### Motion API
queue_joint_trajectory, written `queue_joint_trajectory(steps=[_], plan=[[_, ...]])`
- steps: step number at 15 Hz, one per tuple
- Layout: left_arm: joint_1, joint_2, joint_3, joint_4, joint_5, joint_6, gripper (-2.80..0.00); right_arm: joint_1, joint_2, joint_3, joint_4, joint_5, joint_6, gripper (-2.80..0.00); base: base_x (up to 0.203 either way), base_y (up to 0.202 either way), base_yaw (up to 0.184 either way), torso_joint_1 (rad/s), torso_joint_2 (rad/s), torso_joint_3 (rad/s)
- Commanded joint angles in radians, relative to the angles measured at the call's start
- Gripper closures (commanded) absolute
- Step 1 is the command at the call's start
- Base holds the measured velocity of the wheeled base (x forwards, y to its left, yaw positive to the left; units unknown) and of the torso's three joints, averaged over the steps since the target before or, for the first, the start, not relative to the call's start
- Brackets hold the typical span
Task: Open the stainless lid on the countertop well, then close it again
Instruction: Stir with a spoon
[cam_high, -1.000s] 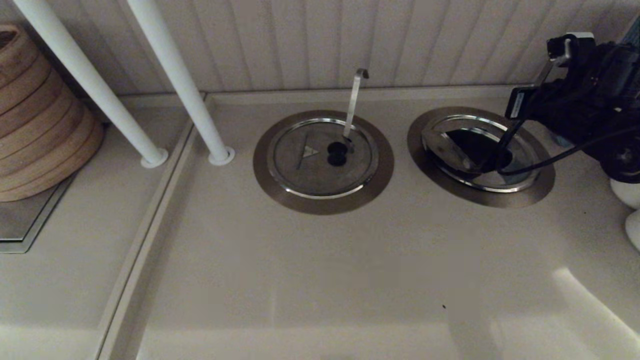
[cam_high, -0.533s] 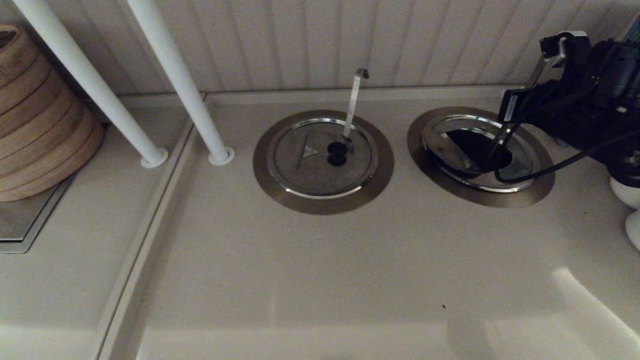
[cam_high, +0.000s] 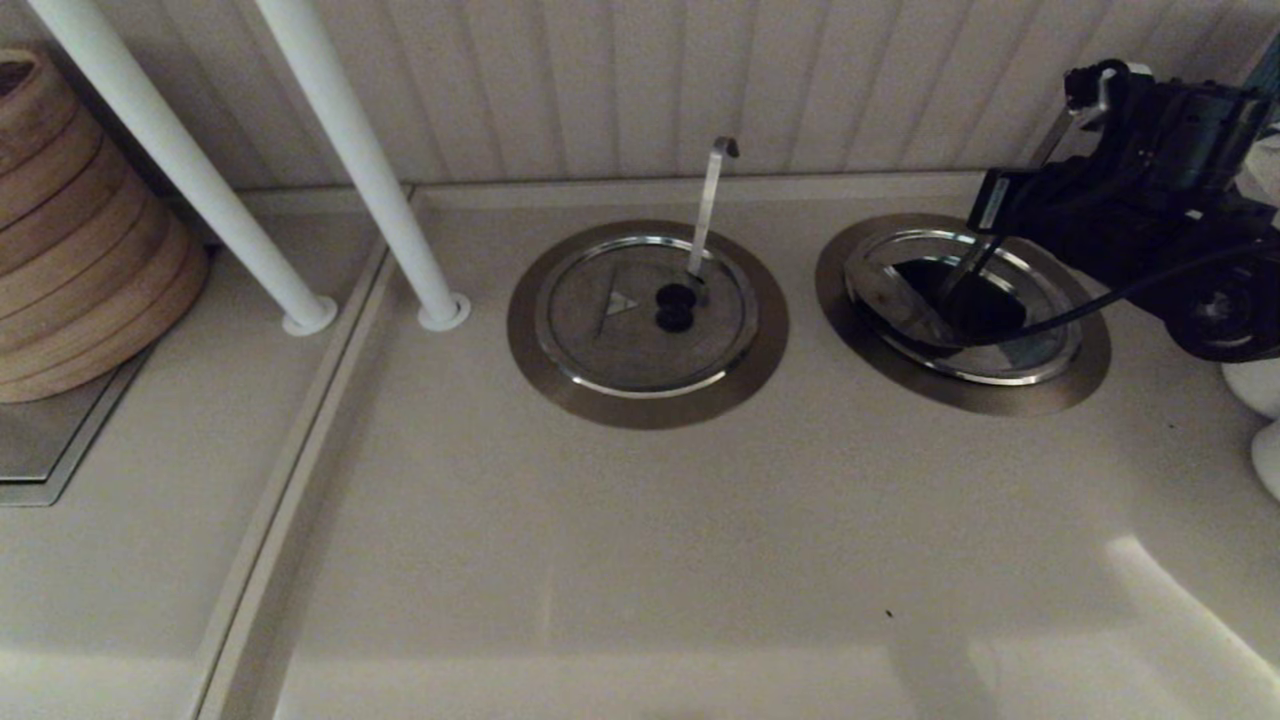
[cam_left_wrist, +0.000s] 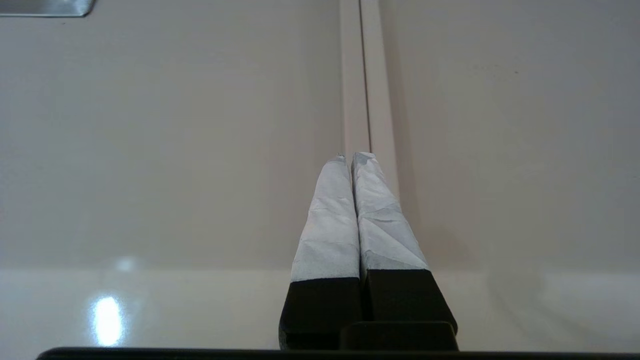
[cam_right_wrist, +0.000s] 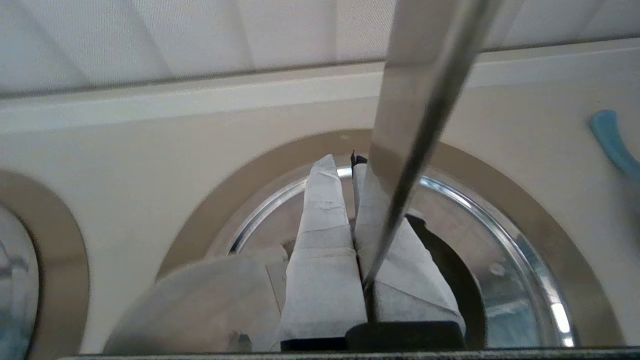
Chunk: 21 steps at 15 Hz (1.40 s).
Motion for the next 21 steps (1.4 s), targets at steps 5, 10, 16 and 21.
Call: queue_joint_trajectory(steps=[5, 10, 16, 21], plan=[[0.000, 0.001, 0.000, 0.000, 0.000, 0.000, 0.00, -0.082, 0.044, -0.057, -0.002, -0.004, -0.021, 0.00, 0.000, 0.000, 0.000, 0.000, 0.00, 0.000], [0.001, 0.001, 0.000, 0.000, 0.000, 0.000, 0.00, -0.098, 0.011, -0.029, -0.005, -0.004, -0.084, 0.00, 0.000, 0.000, 0.000, 0.000, 0.00, 0.000], [0.000, 0.001, 0.000, 0.000, -0.001, 0.000, 0.00, -0.067, -0.095, 0.053, 0.018, 0.014, -0.114, 0.00, 0.000, 0.000, 0.000, 0.000, 0.00, 0.000], [0.000, 0.001, 0.000, 0.000, 0.000, 0.000, 0.00, -0.009, -0.081, 0.063, 0.048, 0.026, -0.091, 0.00, 0.000, 0.000, 0.000, 0.000, 0.00, 0.000]])
